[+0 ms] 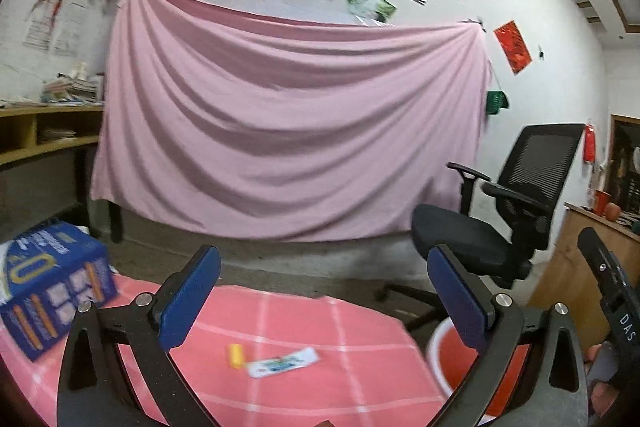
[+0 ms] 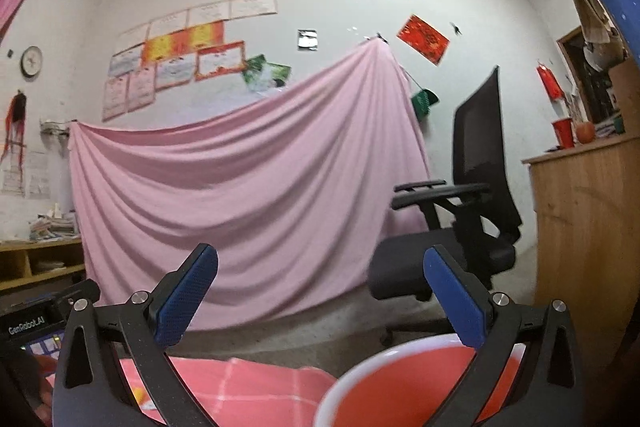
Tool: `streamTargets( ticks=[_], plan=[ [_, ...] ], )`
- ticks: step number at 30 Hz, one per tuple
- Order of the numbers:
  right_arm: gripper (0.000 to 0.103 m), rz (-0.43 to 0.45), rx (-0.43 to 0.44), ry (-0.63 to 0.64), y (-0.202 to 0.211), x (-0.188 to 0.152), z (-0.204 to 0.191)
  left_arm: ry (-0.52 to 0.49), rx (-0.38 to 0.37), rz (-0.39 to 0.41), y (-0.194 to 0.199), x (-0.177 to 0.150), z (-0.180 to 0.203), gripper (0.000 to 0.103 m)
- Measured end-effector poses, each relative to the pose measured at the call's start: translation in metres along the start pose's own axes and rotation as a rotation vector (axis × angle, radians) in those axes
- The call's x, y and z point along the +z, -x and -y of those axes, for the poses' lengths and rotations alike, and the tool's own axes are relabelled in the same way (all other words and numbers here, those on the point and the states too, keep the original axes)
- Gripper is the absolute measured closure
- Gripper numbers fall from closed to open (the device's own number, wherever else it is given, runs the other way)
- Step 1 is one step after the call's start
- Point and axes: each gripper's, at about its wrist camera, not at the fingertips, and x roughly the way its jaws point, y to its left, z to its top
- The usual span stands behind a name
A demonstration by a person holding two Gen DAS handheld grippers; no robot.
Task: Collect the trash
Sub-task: 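Move both tools back over the table toward the yellow cap and tube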
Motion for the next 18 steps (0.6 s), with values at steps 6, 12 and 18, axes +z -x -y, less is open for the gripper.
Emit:
streamTargets(
  ticks=[6,12,18],
  plan=[
    [0.000,-0.012,0.073,0.013,-0.007,-0.007,-0.037,-0.010,0.072,0.025,0.012,-0.001,-0.040,0.002],
    [0.000,-0.009,0.144,0.050,-0.008,-0.016,-0.069,-0.025,0.128,0.057,0.023,-0.005,-0.072,0.002],
    [0.000,-0.042,0.201,0.128,-0.015,-0.030,-0.096,-0.032,0.166,0.076,0.026,-0.018,-0.095,0.002]
  ],
)
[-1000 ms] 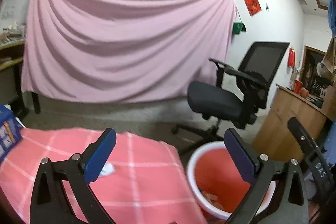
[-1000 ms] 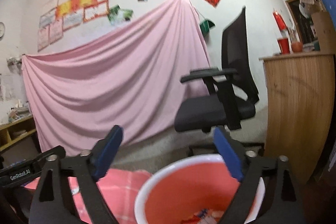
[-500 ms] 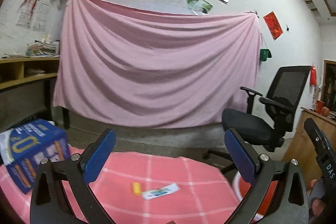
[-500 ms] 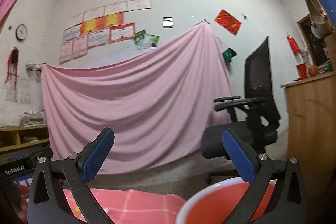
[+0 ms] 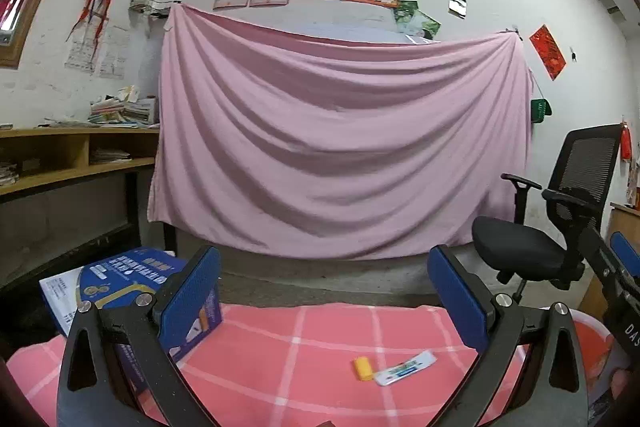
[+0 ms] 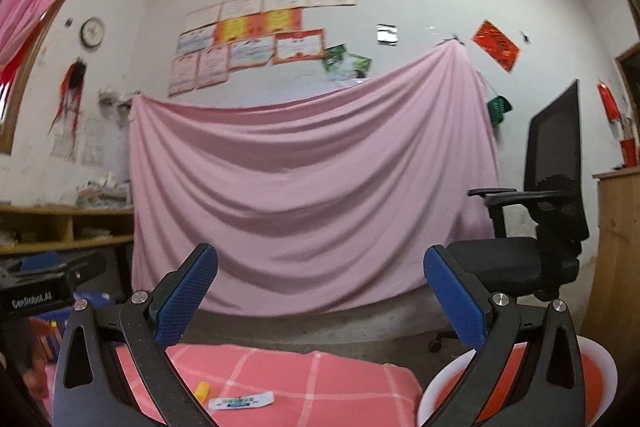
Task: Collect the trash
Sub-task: 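Move both tools back over the table toward the yellow cap and tube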
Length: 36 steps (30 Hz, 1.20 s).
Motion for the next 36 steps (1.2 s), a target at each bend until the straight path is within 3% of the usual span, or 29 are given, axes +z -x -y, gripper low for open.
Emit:
streamTargets(
  ticks=[8,14,24,28,31,34,36],
  plan=[
    [0.000,-0.124,0.039,0.068,-0.023,-0.021,-0.016,0.020,0.022,-0.071,-0.013,-0.013,-0.021,0.002],
    [0.000,-0.272,0.053,0.061,-0.045,-0.037,-0.014,0.009,0.029,-0.147,-0.026,-0.022,-0.024,0.002],
    [0.000,-0.658,0.122,0.009,-0.098,-0.074,-0.014,-0.039,0.031,-0.376,-0.065,-0.042,-0.021,0.002],
    [0.010,-0.780,0.180,-0.014,-0.110,-0.090,-0.018,-0.046,0.023,-0.458,-0.079,-0.050,-0.020,0.003],
    [0.015,-0.869,0.217,-0.012,-0.120,-0.102,-0.023,-0.022,0.026,-0.517,-0.090,-0.056,-0.024,0.010],
    [0.018,-0.942,0.262,0.005,-0.126,-0.111,-0.030,0.016,0.031,-0.570,-0.097,-0.062,-0.030,0.028],
    [0.018,-0.962,0.286,0.021,-0.130,-0.114,-0.035,0.027,0.027,-0.595,-0.101,-0.063,-0.031,0.033]
  ],
)
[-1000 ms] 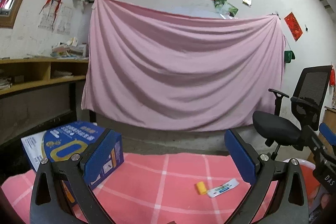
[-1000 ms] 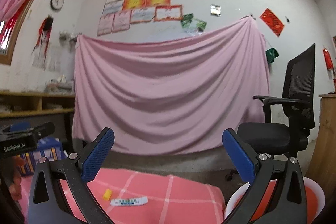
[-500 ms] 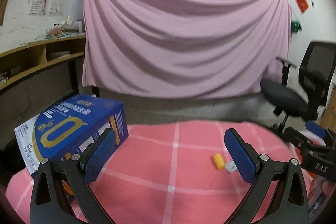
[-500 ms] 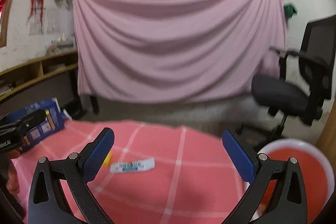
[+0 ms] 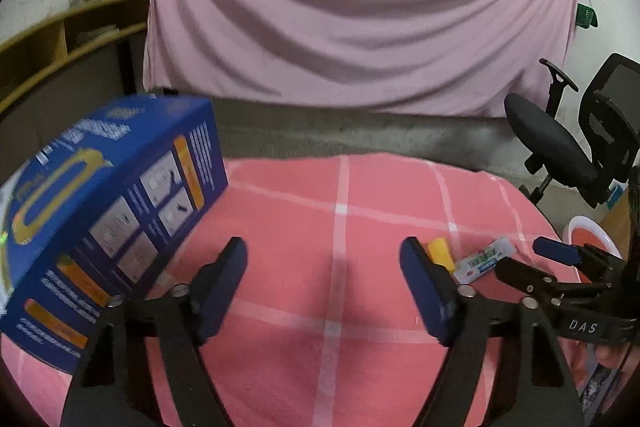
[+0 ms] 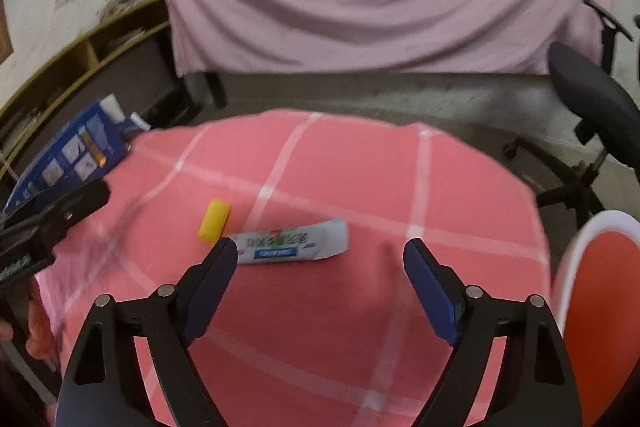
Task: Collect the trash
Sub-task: 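Move both tools back over the table toward the yellow cap and tube, then grasp the yellow cap with the left tool while the right tool grasps the white tube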
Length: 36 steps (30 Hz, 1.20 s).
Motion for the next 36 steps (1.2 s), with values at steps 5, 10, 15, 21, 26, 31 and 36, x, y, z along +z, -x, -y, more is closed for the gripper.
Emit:
streamTargets(
  ticks=[5,10,15,21,26,31,36],
  plan=[
    [0.018,-0.072,0.020,0.054,-0.015,0.002,-0.010,0.001,-0.017,-0.048,-0.007,-0.001,0.000,0.042],
    [0.018,-0.095,0.001,0.088,-0.022,0.006,-0.014,0.021,-0.034,-0.097,-0.016,0.002,-0.003,0.042],
    [0.029,-0.099,-0.018,0.122,-0.023,0.006,-0.017,0.032,-0.062,-0.113,-0.017,0.009,-0.007,0.042],
    [0.048,-0.081,0.007,0.085,-0.018,0.005,-0.005,-0.007,-0.148,-0.130,-0.019,0.012,0.005,0.042],
    [0.074,-0.070,0.011,0.072,-0.012,0.002,0.004,-0.035,-0.215,-0.157,-0.023,0.016,0.021,0.052],
    [0.093,-0.050,0.023,0.023,-0.001,-0.004,0.023,-0.058,-0.250,-0.203,-0.037,0.022,0.044,0.061],
    [0.093,-0.029,0.068,-0.038,0.008,-0.007,0.039,-0.092,-0.220,-0.259,-0.057,0.029,0.068,0.070]
  ],
)
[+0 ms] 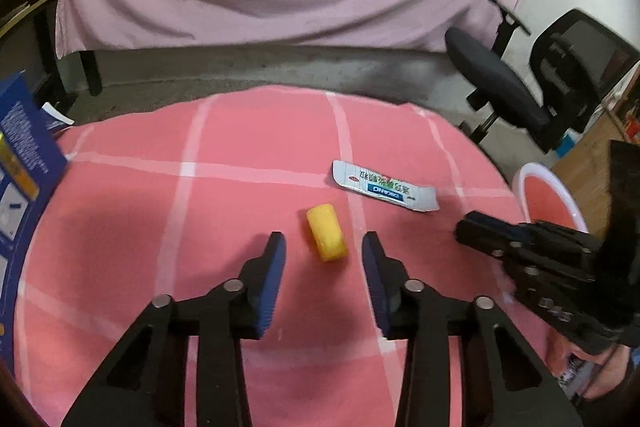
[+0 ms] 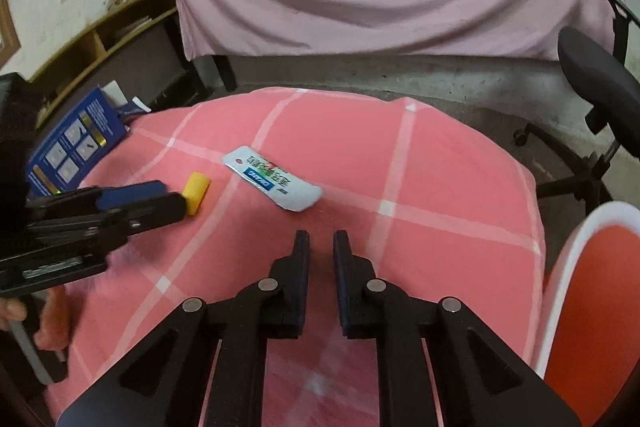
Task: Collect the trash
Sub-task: 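Grasp the yellow cap with the left tool while the right tool grasps the white tube, then lift the yellow cap and white tube and carry both toward the red bucket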
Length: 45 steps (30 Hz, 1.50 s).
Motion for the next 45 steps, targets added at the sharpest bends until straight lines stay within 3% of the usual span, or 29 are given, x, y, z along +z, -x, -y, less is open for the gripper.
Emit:
streamTargets(
  ticks=[1,4,8,17,21,28,32,34,39,45],
  plan=[
    [0.092,0.004,0.010,-0.011,0.001,0.000,0.002,-0.005,0.008,-0.003,-0.002,0.001,0.003,0.071],
    [0.091,-0.001,0.019,-0.031,-0.001,0.003,0.006,-0.027,0.043,-0.016,-0.009,0.003,0.009,0.091],
    [0.069,0.007,0.025,-0.015,-0.005,0.009,0.002,-0.020,0.042,-0.013,-0.008,-0.002,0.003,0.091],
    [0.054,-0.015,0.015,0.186,-0.030,0.025,-0.036,0.023,0.065,0.070,0.033,-0.038,-0.029,0.091],
    [0.054,-0.075,-0.016,0.234,-0.048,0.023,-0.045,0.051,0.036,0.071,0.034,-0.040,-0.035,0.091],
    [0.054,-0.041,-0.008,0.170,-0.045,0.031,-0.035,0.066,0.021,0.069,0.035,-0.040,-0.037,0.091],
    [0.053,-0.063,-0.030,0.204,-0.051,0.030,-0.042,0.063,0.018,0.066,0.035,-0.036,-0.040,0.091],
    [0.056,-0.061,-0.041,0.221,-0.051,0.028,-0.047,0.059,0.019,0.065,0.035,-0.036,-0.040,0.091],
    [0.078,-0.052,-0.019,0.230,-0.045,0.022,-0.050,0.064,0.011,0.066,0.036,-0.036,-0.042,0.091],
    [0.080,-0.049,0.012,0.187,-0.035,0.014,-0.046,0.056,0.014,0.072,0.036,-0.036,-0.040,0.091]
  ],
)
